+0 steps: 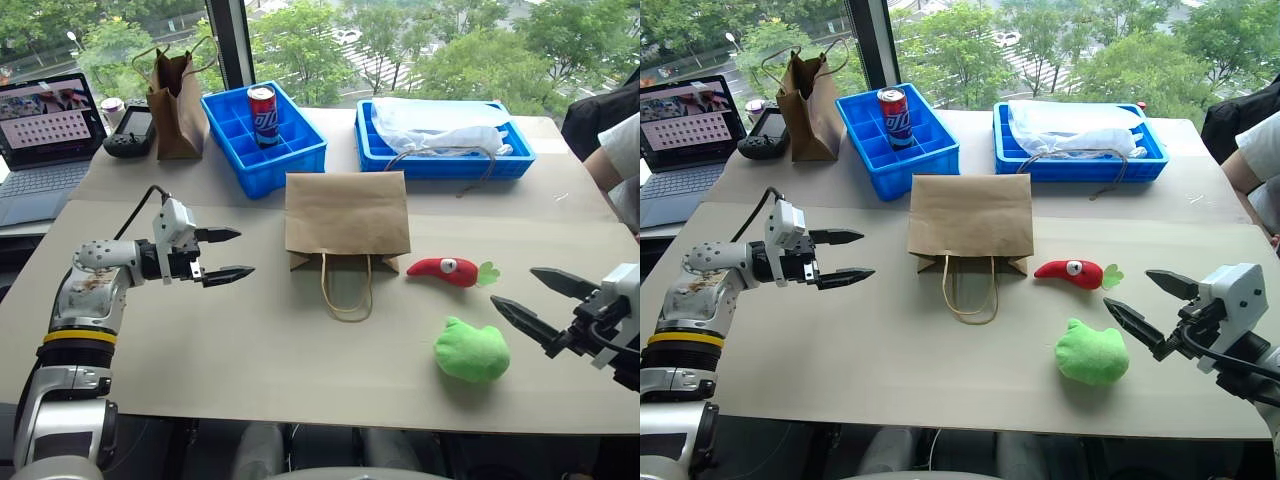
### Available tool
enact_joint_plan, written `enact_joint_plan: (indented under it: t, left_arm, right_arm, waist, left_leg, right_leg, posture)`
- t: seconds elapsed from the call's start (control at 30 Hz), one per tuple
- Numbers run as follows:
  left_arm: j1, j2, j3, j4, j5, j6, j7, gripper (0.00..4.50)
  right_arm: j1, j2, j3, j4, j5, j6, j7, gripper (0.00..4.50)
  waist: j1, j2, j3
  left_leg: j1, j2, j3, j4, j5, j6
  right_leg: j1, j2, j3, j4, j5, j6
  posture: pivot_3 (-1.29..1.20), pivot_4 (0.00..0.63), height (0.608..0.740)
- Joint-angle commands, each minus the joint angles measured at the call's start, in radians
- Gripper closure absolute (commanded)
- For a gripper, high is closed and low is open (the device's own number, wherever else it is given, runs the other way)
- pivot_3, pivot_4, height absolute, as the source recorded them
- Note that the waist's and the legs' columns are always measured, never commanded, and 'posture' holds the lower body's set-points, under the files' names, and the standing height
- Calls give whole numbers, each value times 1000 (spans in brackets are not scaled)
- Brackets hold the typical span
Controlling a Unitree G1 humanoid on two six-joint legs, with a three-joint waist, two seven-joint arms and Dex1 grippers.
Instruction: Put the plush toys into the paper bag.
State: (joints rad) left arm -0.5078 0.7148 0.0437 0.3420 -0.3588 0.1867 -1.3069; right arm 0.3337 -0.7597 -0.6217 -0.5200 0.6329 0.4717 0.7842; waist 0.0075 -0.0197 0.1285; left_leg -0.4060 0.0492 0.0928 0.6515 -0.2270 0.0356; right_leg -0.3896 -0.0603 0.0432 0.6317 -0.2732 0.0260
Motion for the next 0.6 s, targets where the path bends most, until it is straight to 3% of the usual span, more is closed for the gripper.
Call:
enact_joint_plan:
  t: [0.03,0.13,0.27,0.43,0.6]
  left_arm:
    - [-42,31,14,-58,-89,74,-116,0]
    - [-101,83,-47,-86,-103,69,-299,0]
    - [-228,42,-113,-23,-43,-51,-308,0]
    - [-305,-16,-211,-11,-17,-170,-308,0]
    - [-391,-62,-391,113,95,-528,-308,0]
  right_arm:
    - [-17,-46,-17,-62,61,41,25,94]
    - [-26,-167,-16,-166,151,144,86,94]
    - [-105,-253,-2,-250,302,258,22,94]
    - [-129,-278,18,-323,368,328,-43,94]
    - [-114,-282,98,-411,385,373,-121,94]
  waist:
    - [0,0,0]
    - [-4,0,2]
    - [0,-1,2]
    - [6,-2,2]
    - [5,-2,2]
  left_leg:
    - [0,0,0,0,0,0]
    - [-1,0,1,2,0,0]
    - [1,0,-2,2,0,0]
    - [-4,0,-3,6,-1,2]
    - [-9,-1,-5,9,-3,5]
  right_leg:
    - [0,0,0,0,0,0]
    - [-1,0,0,2,0,0]
    - [1,1,-1,1,0,-1]
    - [1,1,-1,-1,0,0]
    - [-1,1,-1,-1,0,1]
  posture:
    - [0,150,724]
    - [0,150,724]
    - [0,150,724]
    - [0,150,724]
    - [0,150,724]
